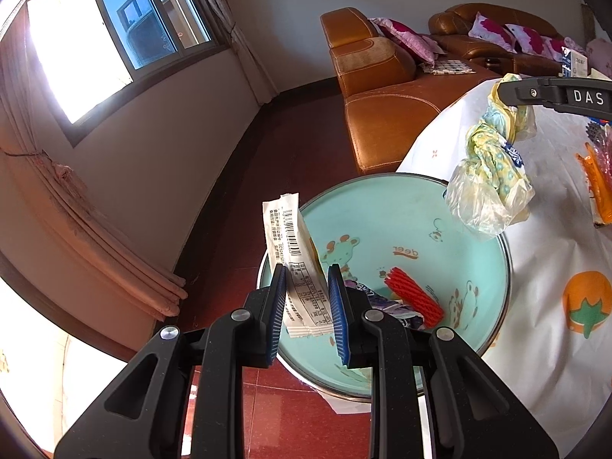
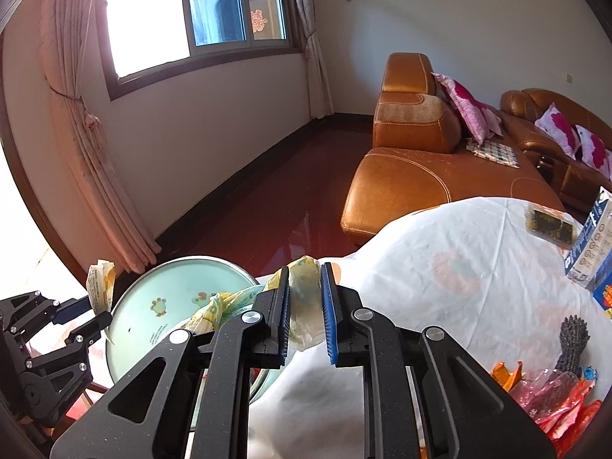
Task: Collect trash
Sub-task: 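Carry the paper packet and yellow-green bag over the teal bin with both tools, then open both tools to drop the packet and bag into the teal bin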
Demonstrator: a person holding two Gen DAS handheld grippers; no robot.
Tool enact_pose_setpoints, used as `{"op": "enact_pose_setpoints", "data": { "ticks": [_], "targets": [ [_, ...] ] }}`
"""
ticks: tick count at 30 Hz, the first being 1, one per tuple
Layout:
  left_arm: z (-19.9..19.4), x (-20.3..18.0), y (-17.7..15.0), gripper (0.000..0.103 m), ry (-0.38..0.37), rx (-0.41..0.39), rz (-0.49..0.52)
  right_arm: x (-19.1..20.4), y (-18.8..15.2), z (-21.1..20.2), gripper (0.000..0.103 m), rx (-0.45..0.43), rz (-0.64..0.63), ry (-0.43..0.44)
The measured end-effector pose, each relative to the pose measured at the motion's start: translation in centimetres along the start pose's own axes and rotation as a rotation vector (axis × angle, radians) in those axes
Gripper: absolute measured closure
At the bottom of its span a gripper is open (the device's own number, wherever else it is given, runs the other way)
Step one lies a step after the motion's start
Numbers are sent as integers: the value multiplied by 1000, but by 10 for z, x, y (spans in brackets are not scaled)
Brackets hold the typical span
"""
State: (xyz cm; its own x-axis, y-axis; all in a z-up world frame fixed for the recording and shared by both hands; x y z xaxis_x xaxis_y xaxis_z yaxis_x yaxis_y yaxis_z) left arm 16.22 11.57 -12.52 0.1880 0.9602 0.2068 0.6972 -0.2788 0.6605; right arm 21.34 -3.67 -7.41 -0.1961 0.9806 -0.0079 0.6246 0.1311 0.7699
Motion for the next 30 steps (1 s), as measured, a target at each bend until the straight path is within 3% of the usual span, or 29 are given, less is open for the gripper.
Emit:
{"op": "enact_pose_setpoints", "data": {
  "ticks": [22, 24, 26, 28, 30],
  "targets": [
    [3, -1, -1, 79, -5, 5, -1, 18, -4, 10, 86, 31, -34, 31],
    [2, -2, -1, 76, -2, 1, -2, 24, -6, 12, 74, 43, -45, 53],
    [2, -1, -1, 66, -3, -1, -3, 28, -8, 13, 70, 47, -45, 64],
    [1, -1, -1, 49, 9, -11, -2, 29, -9, 14, 69, 53, -40, 70],
    [0, -1, -1, 49, 2, -13, -1, 28, -11, 15, 65, 58, -31, 73]
  ]
}}
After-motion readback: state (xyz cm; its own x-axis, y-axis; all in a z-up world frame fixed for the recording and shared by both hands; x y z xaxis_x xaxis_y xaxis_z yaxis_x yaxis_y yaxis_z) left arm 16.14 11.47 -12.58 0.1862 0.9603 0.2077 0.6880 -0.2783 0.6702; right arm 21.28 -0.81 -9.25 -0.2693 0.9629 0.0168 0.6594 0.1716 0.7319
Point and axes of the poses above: each gripper's, at about its wrist camera, not at the fingertips, and z roughly the way its jaws point, x to its left, y to its top, the point moved 5 cm from there along z, roughly the way its jaws point, and after that the axes turned 10 degrees about -y, right-handed, at the moved point
